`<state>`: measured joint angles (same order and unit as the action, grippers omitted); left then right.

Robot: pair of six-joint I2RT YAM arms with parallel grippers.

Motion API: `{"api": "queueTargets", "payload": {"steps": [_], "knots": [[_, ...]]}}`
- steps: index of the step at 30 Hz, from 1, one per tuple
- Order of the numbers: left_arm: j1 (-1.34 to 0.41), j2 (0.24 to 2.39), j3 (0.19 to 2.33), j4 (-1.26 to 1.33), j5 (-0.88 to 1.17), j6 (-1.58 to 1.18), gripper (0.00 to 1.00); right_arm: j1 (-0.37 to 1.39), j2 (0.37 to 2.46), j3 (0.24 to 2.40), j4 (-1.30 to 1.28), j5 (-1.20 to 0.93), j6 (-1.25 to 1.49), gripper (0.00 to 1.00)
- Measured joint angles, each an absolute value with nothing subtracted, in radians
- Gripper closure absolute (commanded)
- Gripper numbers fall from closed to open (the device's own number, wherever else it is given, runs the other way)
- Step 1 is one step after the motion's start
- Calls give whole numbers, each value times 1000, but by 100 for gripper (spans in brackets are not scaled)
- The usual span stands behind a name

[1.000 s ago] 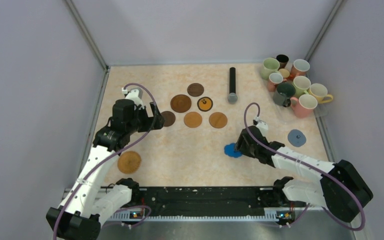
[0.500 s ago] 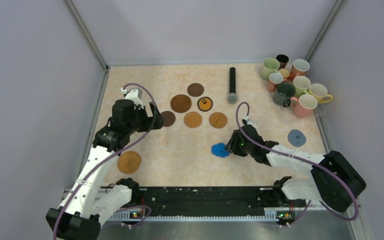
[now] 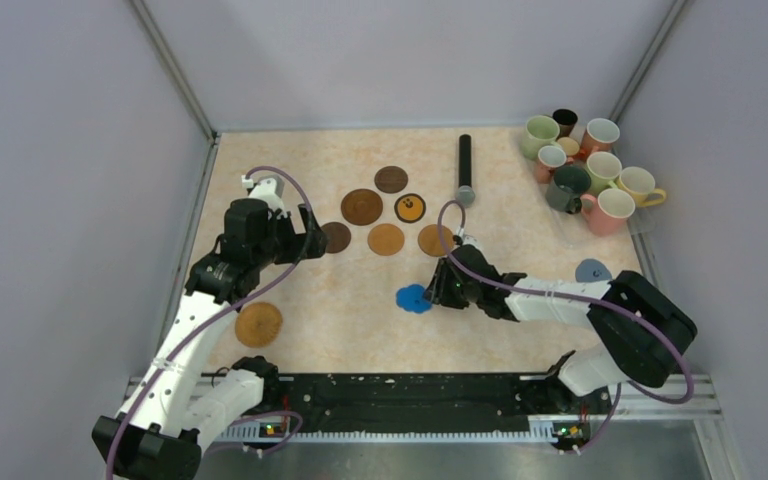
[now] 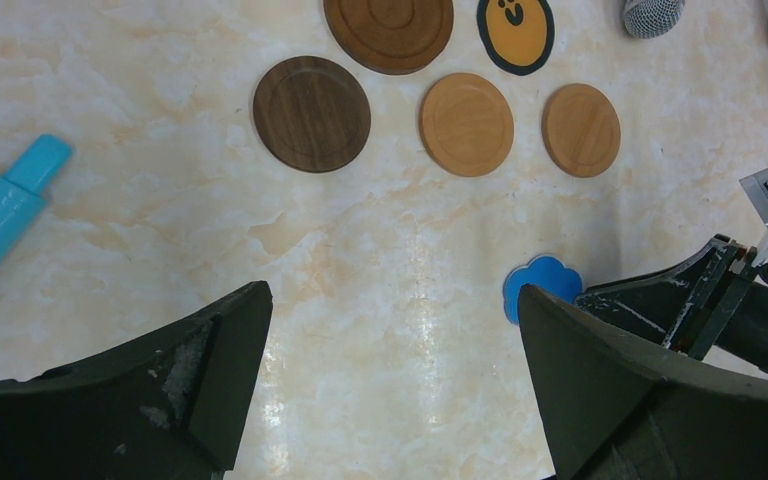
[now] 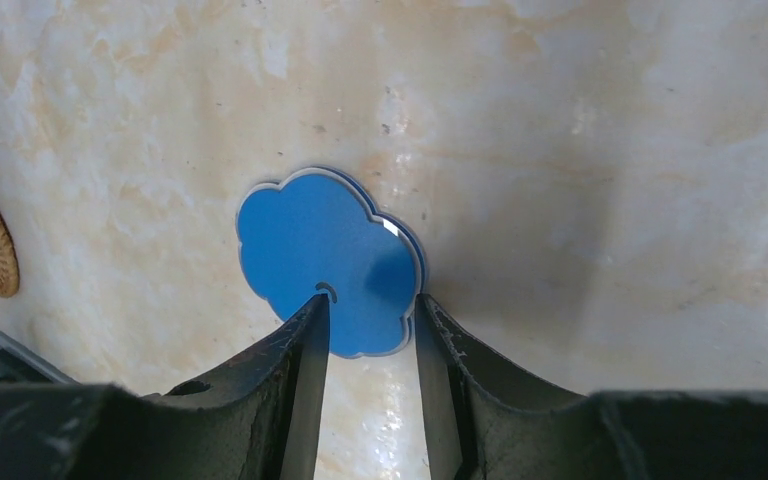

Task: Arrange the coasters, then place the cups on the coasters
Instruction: Move the coaster to the center of the board.

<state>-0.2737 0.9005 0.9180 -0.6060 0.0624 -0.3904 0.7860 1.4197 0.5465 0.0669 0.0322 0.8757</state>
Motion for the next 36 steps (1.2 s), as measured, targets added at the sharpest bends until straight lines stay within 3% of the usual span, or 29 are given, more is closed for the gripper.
{"api": "queueTargets", "payload": {"steps": [25,31,35,36], "knots": [[-274,890,918,-606,62,-390,1,824,1502,636,33,17,881,72],[-274,890,918,-606,62,-390,1,849,1472,659,-21,-13,864,81],[-274,890,918,-606,61,-390,1,895,1478,690,-18,-52,863,100],[-274,890,918,-606,60,-391,1,906,1488,696,-5,-62,865,100]]}}
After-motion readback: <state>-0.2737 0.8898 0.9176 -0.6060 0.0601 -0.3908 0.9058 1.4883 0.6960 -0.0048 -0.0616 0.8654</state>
